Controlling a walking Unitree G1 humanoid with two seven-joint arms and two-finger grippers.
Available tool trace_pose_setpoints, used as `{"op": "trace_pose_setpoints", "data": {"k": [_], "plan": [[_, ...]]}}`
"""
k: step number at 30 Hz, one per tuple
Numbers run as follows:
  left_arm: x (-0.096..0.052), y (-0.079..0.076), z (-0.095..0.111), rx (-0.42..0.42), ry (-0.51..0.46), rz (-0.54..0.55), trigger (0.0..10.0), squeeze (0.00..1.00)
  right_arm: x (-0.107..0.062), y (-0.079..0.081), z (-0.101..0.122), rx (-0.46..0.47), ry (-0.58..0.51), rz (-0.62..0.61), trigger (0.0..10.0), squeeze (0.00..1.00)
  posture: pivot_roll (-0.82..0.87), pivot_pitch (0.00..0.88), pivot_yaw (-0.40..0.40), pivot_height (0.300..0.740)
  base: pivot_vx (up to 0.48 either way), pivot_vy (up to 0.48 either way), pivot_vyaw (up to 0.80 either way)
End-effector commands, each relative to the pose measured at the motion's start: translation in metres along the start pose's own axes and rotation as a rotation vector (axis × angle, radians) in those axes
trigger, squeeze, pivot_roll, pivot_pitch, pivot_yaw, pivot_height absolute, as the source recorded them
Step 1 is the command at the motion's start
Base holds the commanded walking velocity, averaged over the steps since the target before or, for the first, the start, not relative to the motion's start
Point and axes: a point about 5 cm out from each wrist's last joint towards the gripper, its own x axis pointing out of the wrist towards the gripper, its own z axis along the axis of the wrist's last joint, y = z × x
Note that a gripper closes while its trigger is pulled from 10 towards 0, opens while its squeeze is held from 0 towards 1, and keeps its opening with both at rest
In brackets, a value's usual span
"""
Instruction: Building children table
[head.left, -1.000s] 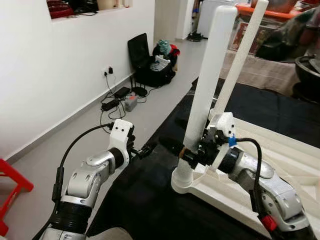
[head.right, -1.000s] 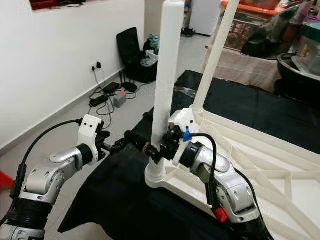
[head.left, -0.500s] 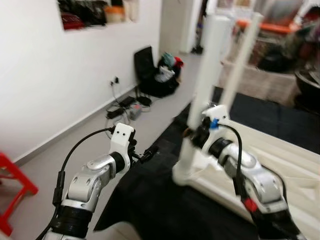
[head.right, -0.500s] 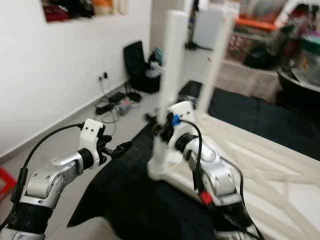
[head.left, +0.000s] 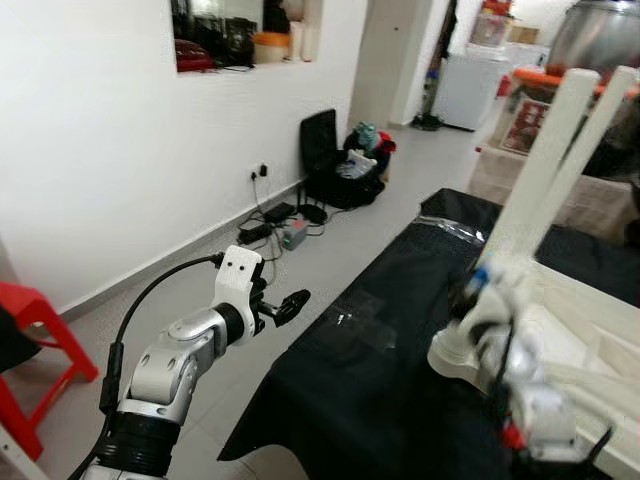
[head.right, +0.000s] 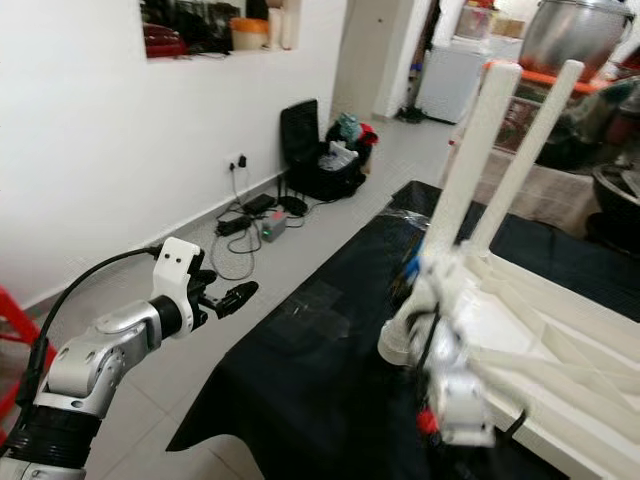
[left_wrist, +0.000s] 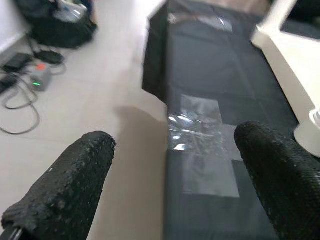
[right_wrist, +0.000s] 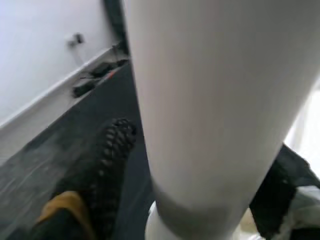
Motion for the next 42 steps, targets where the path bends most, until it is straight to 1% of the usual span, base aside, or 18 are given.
{"op": "trace_pose_setpoints", "data": {"k": [1, 2, 8, 10, 13, 14, 15, 16, 17, 18, 24, 27, 30, 36, 37, 39, 40, 42], "plan": [[0.002, -0.003, -0.001, 0.006, 0.006, -0.013, 10.0, 0.00, 0.000, 0.021, 0.024, 0.011, -0.090, 0.154, 10.0, 0.20, 0.07, 0.000, -0.078, 0.740, 0.000, 0.000, 0.00], [0.002, -0.003, 0.000, 0.007, 0.005, -0.013, 10.0, 0.00, -0.003, 0.034, 0.039, 0.006, -0.153, 0.286, 10.0, 0.00, 0.07, 0.000, -0.078, 0.740, 0.000, 0.000, 0.00], [0.001, -0.002, 0.000, 0.009, 0.003, -0.013, 10.0, 0.00, -0.025, 0.060, 0.063, -0.046, -0.266, 0.673, 10.0, 0.00, 0.08, 0.000, -0.081, 0.740, 0.000, 0.000, 0.00], [0.000, -0.002, 0.001, 0.010, 0.001, -0.013, 10.0, 0.00, -0.047, 0.072, 0.067, -0.103, -0.288, 0.946, 10.0, 0.00, 0.09, 0.000, -0.092, 0.740, 0.000, 0.000, 0.00], [-0.001, -0.001, 0.001, 0.010, 0.001, -0.012, 10.0, 0.00, -0.054, 0.075, 0.066, -0.133, -0.289, 1.046, 10.0, 0.00, 0.10, 0.000, -0.095, 0.740, 0.000, 0.000, 0.00], [-0.001, -0.001, 0.000, 0.010, 0.002, -0.012, 10.0, 0.00, -0.056, 0.076, 0.065, -0.132, -0.286, 1.078, 7.6, 0.00, 0.10, 0.000, -0.095, 0.740, 0.000, 0.000, 0.00], [-0.001, -0.001, 0.000, 0.010, 0.002, -0.012, 10.0, 0.00, -0.056, 0.076, 0.065, -0.132, -0.286, 1.078, 7.6, 0.00, 0.10, 0.000, -0.095, 0.740, 0.000, 0.000, 0.00], [-0.002, -0.001, 0.000, 0.010, 0.003, -0.013, 10.0, 0.00, -0.058, 0.077, 0.064, -0.130, -0.286, 1.106, 4.8, 0.00, 0.10, 0.000, -0.095, 0.740, 0.000, 0.000, 0.00], [-0.002, -0.001, 0.000, 0.011, 0.004, -0.014, 10.0, 0.00, -0.060, 0.078, 0.064, -0.128, -0.285, 1.129, 4.1, 0.00, 0.10, 0.000, -0.094, 0.740, 0.000, 0.000, 0.00], [-0.002, -0.001, 0.000, 0.012, 0.005, -0.016, 10.0, 0.00, -0.061, 0.079, 0.064, -0.121, -0.288, 1.140, 0.0, 0.00, 0.10, 0.000, -0.094, 0.740, 0.000, 0.000, 0.00], [-0.001, -0.001, 0.000, 0.015, 0.006, -0.018, 10.0, 0.00, -0.019, 0.061, 0.053, -0.143, -0.169, 0.769, 0.0, 0.00, 0.10, 0.000, -0.090, 0.740, 0.000, 0.000, 0.00], [-0.001, -0.002, 0.000, 0.017, 0.007, -0.021, 10.0, 0.00, 0.011, 0.025, 0.035, -0.281, -0.034, 0.327, 0.0, 0.00, 0.10, 0.000, -0.087, 0.740, 0.000, 0.000, 0.00], [-0.001, -0.002, -0.001, 0.017, 0.007, -0.022, 10.0, 0.00, 0.019, -0.018, 0.022, -0.313, 0.032, -0.053, 0.0, 0.00, 0.09, 0.000, -0.087, 0.740, 0.000, 0.000, 0.00], [0.000, -0.002, 0.000, 0.019, 0.006, -0.021, 10.0, 0.00, 0.013, -0.029, 0.012, -0.270, 0.055, -0.162, 0.0, 0.00, 0.09, 0.000, -0.083, 0.740, 0.000, 0.000, 0.00], [0.000, -0.002, 0.000, 0.019, 0.006, -0.021, 10.0, 0.00, 0.011, -0.026, 0.008, -0.252, 0.069, -0.159, 1.7, 0.00, 0.09, 0.000, -0.081, 0.740, 0.000, 0.000, 0.00], [0.000, -0.002, 0.000, 0.019, 0.006, -0.021, 10.0, 0.00, 0.011, -0.026, 0.008, -0.252, 0.069, -0.159, 1.7, 0.00, 0.09, 0.000, -0.081, 0.740, 0.000, 0.000, 0.00], [0.001, -0.002, 0.000, 0.019, 0.005, -0.024, 10.0, 0.00, 0.010, -0.019, 0.006, -0.222, 0.070, -0.125, 10.0, 0.00, 0.09, 0.000, -0.081, 0.740, 0.000, 0.000, 0.00], [0.001, -0.003, 0.001, 0.020, 0.004, -0.028, 10.0, 0.00, 0.010, -0.003, 0.010, -0.173, 0.023, -0.043, 10.0, 0.00, 0.09, 0.000, -0.079, 0.740, 0.000, 0.000, 0.00]]}}
